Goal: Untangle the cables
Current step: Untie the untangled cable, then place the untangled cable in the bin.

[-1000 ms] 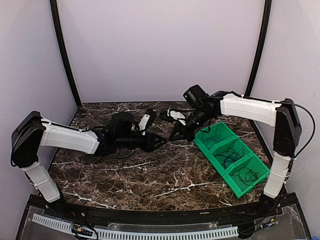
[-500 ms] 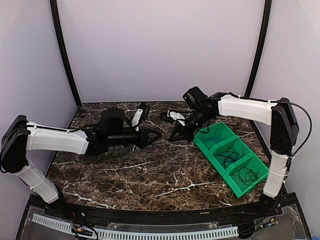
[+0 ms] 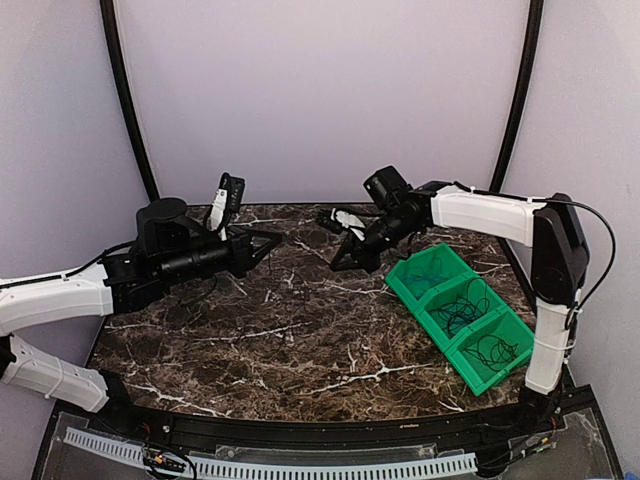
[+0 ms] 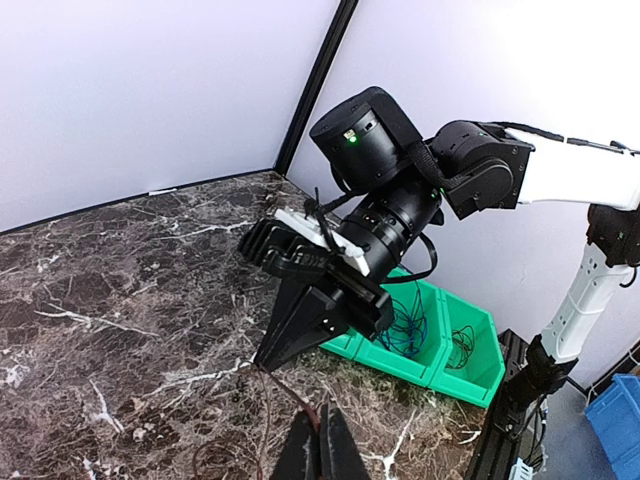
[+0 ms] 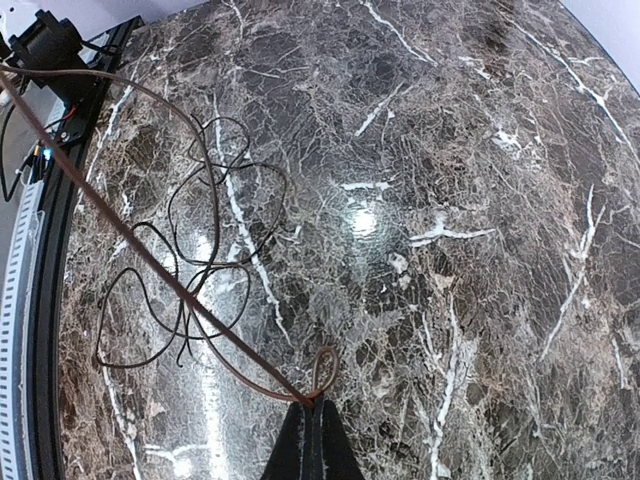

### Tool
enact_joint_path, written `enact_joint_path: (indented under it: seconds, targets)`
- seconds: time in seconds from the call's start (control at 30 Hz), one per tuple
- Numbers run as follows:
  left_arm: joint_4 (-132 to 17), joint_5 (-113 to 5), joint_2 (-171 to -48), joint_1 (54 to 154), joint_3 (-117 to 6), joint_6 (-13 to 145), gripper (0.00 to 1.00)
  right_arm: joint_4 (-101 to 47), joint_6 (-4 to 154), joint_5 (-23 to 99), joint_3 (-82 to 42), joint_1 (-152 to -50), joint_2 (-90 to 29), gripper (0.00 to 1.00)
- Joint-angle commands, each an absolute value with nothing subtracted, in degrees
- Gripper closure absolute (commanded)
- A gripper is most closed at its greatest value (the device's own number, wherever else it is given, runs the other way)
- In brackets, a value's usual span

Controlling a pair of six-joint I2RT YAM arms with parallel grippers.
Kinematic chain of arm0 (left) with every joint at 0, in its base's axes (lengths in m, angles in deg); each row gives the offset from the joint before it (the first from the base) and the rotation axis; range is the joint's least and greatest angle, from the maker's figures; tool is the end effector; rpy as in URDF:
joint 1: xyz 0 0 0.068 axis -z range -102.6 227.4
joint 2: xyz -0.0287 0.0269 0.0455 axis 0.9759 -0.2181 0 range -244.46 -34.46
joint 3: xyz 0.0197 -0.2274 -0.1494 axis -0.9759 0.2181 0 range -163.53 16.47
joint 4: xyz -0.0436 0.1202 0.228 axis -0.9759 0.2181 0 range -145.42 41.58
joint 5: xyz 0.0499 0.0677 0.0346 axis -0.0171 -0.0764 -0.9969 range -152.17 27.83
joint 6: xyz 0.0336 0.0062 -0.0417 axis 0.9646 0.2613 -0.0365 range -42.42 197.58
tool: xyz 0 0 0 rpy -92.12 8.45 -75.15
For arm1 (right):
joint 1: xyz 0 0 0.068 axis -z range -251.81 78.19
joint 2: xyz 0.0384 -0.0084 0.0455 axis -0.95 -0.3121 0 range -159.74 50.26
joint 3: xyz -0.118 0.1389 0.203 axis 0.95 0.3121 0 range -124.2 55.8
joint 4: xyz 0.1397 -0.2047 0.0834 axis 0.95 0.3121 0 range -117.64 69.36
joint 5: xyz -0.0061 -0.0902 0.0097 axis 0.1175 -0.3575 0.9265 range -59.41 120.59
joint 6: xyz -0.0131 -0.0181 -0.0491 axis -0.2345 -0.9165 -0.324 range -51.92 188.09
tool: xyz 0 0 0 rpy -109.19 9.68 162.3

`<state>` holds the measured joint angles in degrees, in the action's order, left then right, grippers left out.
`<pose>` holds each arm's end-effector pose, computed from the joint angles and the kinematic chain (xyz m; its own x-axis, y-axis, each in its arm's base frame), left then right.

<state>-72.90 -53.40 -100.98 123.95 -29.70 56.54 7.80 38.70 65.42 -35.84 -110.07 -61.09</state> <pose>0.1847 -0.2029 0.3212 -0.3271 -0.1704 -0.9295 0.7550 0.5443 -0.3655 0.3218 0.2796 0.2486 -0.1864 -0.6600 -0.7278 -0.9824 0.1362 0.1282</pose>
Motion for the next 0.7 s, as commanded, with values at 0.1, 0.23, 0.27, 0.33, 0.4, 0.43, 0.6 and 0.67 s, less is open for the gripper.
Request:
enact_joint_path:
  seconds: [0.1, 0.23, 0.27, 0.33, 0.4, 0.43, 0.6, 0.67]
  targets:
    - [-76.67, -57.17, -99.82, 123.54, -30.02, 57.78, 0.71, 13.81, 37.37, 63.76, -36.30, -108.82, -58.20, 1.00]
    - [-78.92, -59.89, -100.53, 123.54, -28.91, 58.22, 0.55, 18.18, 34.58, 63.03, -38.00, -107.78, -52.31, 1.00]
    - [-79.21, -60.99, -100.45, 123.54, -28.58, 58.54, 0.52, 19.32, 33.85, 62.88, -38.43, -107.20, -50.90, 1.00]
    - [-79.68, -63.82, -100.31, 123.54, -28.31, 59.26, 0.44, 21.51, 32.65, 62.28, -39.25, -106.18, -47.80, 1.00]
    - [-79.74, -65.29, -100.55, 123.54, -28.23, 59.87, 0.40, 22.97, 32.01, 61.04, -39.90, -104.92, -44.90, 1.00]
    - [-79.74, -65.67, -100.88, 123.54, -28.20, 60.21, 0.39, 23.44, 31.85, 60.30, -40.26, -104.39, -43.57, 1.00]
    - [-79.90, -67.84, -102.33, 123.54, -28.18, 60.20, 0.39, 24.30, 30.76, 57.36, -43.04, -101.70, -36.36, 1.00]
    - [-79.83, -68.95, -102.95, 123.54, -28.32, 60.07, 0.39, 24.37, 30.46, 56.47, -44.48, -100.70, -34.01, 1.00]
